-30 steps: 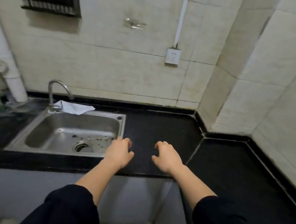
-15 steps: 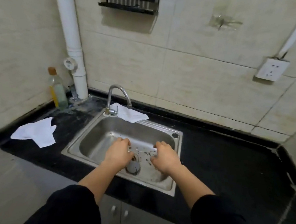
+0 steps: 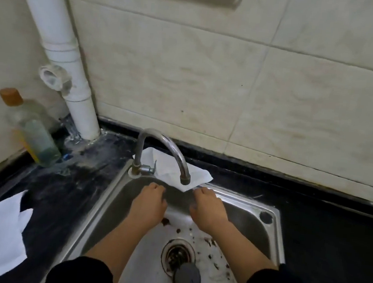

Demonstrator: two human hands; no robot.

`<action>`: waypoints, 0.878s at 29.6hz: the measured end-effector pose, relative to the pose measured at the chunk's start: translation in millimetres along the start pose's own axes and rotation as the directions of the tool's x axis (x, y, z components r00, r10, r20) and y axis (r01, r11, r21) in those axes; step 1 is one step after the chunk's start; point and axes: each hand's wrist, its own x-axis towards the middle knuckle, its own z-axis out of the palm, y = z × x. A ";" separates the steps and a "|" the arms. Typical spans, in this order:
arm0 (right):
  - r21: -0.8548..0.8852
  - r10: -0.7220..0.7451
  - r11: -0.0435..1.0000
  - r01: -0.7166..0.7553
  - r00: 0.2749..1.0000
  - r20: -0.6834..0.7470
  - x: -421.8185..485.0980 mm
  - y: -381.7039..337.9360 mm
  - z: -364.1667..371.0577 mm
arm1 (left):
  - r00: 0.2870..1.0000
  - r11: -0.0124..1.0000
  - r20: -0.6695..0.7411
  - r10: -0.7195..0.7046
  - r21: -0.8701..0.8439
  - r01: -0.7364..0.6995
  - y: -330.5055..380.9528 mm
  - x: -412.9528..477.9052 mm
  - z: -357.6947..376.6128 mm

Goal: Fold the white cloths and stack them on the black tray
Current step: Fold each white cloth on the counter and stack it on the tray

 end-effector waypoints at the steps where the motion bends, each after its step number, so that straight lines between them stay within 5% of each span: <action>1: -0.016 -0.008 1.000 0.008 1.000 0.000 13.2 -0.1 4.2 | 1.000 1.000 0.004 0.016 0.005 -0.016 -3.7 12.1 6.0; 8: -0.142 -0.080 0.987 0.075 0.996 -0.027 67.1 3.2 34.4 | 0.980 0.978 0.012 0.198 0.068 -0.198 -15.0 52.7 38.4; 15: -0.099 -0.121 0.989 0.113 0.990 -0.072 95.5 16.4 28.1 | 0.984 0.980 0.034 0.176 0.085 -0.178 -11.3 77.6 51.6; 21: 0.202 -0.064 0.975 0.088 0.991 -0.121 94.6 20.8 21.0 | 0.993 0.994 -0.049 0.109 0.031 -0.107 -1.3 84.4 42.0; 26: 0.517 0.003 0.855 0.034 0.998 -0.070 85.6 22.2 11.0 | 0.996 0.998 -0.077 0.046 -0.042 -0.049 4.1 82.7 40.1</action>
